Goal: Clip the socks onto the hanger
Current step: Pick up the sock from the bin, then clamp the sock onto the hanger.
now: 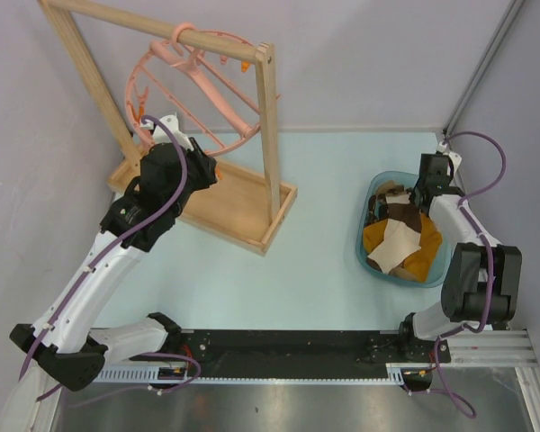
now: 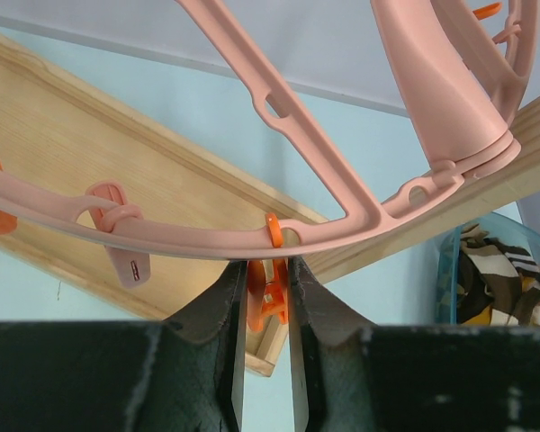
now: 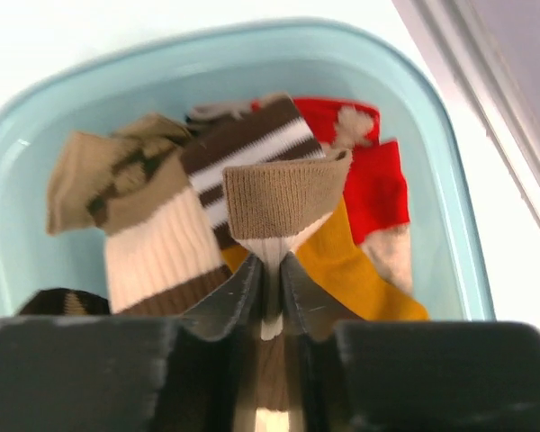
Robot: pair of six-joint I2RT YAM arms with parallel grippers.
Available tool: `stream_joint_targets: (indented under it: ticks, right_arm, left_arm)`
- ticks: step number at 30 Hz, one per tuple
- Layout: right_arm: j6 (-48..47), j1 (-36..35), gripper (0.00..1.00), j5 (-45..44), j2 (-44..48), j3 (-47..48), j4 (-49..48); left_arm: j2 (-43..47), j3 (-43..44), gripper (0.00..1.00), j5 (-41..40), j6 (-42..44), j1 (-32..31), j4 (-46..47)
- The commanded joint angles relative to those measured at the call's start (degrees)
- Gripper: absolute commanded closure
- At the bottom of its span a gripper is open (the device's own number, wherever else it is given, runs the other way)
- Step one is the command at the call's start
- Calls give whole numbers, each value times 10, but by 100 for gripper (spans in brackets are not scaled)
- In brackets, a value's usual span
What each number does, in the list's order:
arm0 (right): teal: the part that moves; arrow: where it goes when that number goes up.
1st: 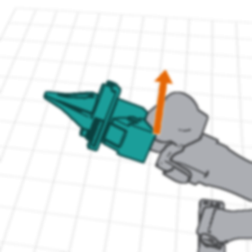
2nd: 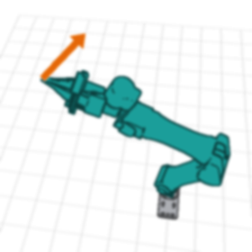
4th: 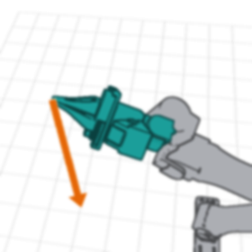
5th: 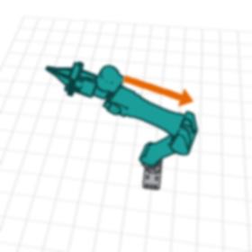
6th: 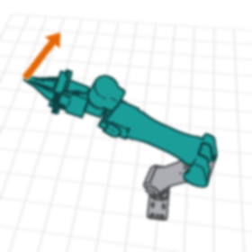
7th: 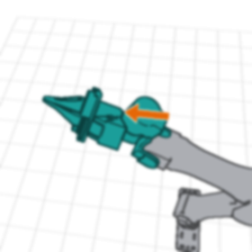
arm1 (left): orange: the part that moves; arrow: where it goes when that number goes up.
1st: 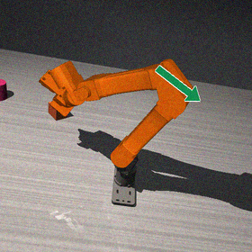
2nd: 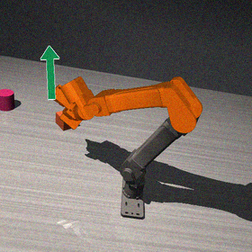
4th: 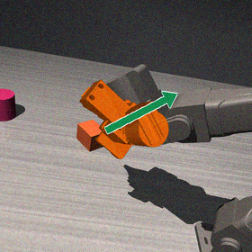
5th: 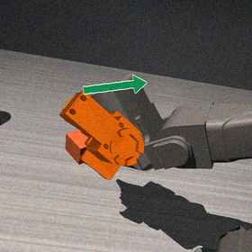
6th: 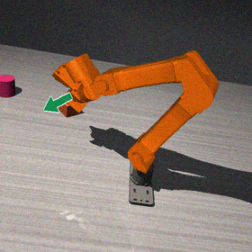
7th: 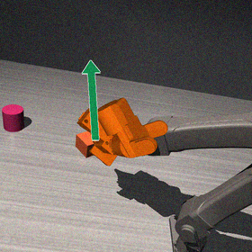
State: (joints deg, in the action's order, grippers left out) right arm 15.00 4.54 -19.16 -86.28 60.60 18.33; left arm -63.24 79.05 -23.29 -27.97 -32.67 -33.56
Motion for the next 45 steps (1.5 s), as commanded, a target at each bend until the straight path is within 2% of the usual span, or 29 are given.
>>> stream_joint_targets:
  ticks: [1, 6, 10, 14, 17, 18, 21, 24, 32, 45]
  right_arm:
    - [2, 2, 87, 3, 35, -18, -7]
    - [-41, -35, 97, 46, 127, -29, -15]
    - [-77, -110, 100, 97, 196, -32, -30]
    - [-112, -278, 100, 119, 229, -32, -75]
    - [-135, -368, 100, 107, 226, -31, -132]
    - [-144, -425, 100, 100, 221, -31, -165]
    - [-181, -516, 100, 77, 192, -32, -243]
    - [-200, -572, 100, 95, 159, -31, -320]
    - [-192, -623, 100, 102, 68, -30, -492]
    - [-158, -627, 100, 157, 1, 15, -551]
  left_arm:
    - [11, -6, 85, 11, 3, -2, 10]
    - [10, -9, 85, 21, 1, -2, 17]
    - [12, -9, 86, 32, 5, -2, 27]
    - [12, -11, 87, 42, 9, -2, 37]
    - [14, -13, 88, 52, 9, -2, 41]
    - [16, -14, 88, 53, 9, -2, 43]
    - [17, -16, 89, 56, 7, -2, 44]
    - [17, -14, 89, 64, 9, -2, 46]
    - [25, -25, 89, 83, -2, -2, 55]
    - [33, -41, 89, 127, -6, -2, 81]
